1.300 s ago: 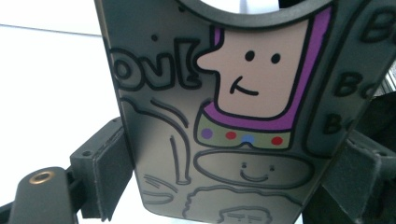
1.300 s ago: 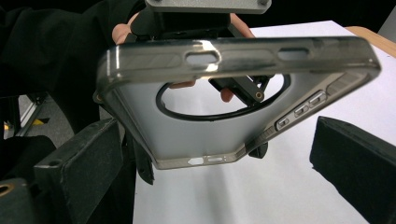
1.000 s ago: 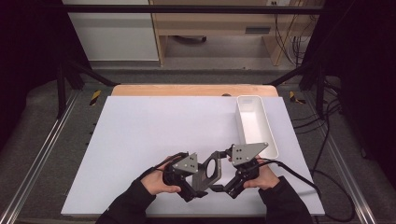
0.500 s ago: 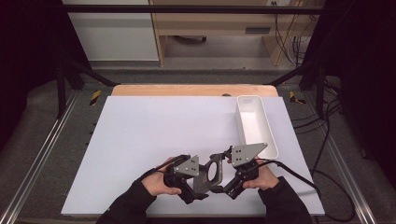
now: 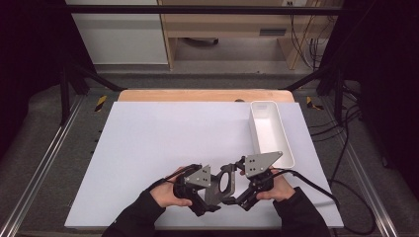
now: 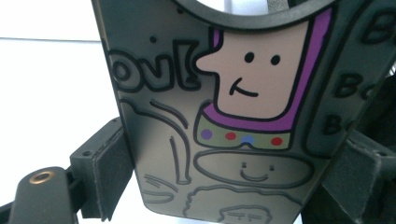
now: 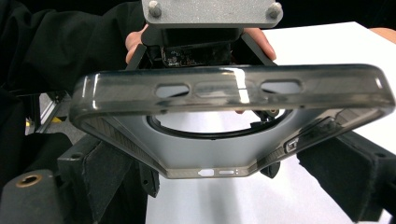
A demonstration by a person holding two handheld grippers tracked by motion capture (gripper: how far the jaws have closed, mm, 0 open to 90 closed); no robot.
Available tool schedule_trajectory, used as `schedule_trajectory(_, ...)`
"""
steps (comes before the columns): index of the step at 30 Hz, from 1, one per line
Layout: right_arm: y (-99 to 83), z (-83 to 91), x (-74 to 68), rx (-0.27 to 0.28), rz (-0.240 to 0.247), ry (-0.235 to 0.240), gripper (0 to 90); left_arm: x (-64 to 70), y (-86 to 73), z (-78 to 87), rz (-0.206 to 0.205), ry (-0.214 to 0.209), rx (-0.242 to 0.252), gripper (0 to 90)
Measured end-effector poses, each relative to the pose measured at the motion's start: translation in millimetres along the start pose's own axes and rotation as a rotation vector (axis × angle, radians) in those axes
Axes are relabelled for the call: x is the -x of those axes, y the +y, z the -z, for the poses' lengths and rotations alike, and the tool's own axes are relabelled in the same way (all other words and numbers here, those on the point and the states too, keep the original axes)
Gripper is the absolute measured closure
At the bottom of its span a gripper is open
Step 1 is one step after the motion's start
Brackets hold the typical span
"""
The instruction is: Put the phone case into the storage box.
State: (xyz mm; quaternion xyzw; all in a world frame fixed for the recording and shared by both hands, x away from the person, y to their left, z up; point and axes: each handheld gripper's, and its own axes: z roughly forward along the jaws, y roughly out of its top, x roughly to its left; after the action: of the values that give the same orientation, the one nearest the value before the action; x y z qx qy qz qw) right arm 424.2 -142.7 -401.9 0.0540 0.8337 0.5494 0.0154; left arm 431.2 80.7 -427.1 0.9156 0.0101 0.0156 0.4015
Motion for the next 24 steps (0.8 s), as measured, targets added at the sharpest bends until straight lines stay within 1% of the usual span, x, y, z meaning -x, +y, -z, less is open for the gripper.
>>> schedule_trajectory(4, 0.0, 0.0, 0.5, -0.003, 0.003, -0.002, 11.6, -0.6, -0.1, 0.0, 0.005, 0.002, -0.001, 11.6)
schedule_trajectory(8, 0.4, 0.4, 1.2, -0.003, -0.004, -0.002, 11.8, -1.1, -0.2, 0.1, 0.015, -0.003, 0.002, 11.4)
schedule_trajectory(16, 0.4, 0.2, 0.9, -0.006, -0.008, -0.004, 12.0, -1.3, -0.5, -0.3, 0.02, -0.005, 0.0, 10.8)
schedule_trajectory(19, 0.5, 0.4, 0.6, -0.003, -0.007, -0.006, 12.0, -1.3, -0.6, 0.6, 0.021, -0.003, 0.006, 10.5)
schedule_trajectory(24, 1.1, 1.7, 1.3, -0.007, -0.01, -0.019, 12.0, -2.3, -1.3, 3.5, 0.038, 0.008, 0.017, 7.7)
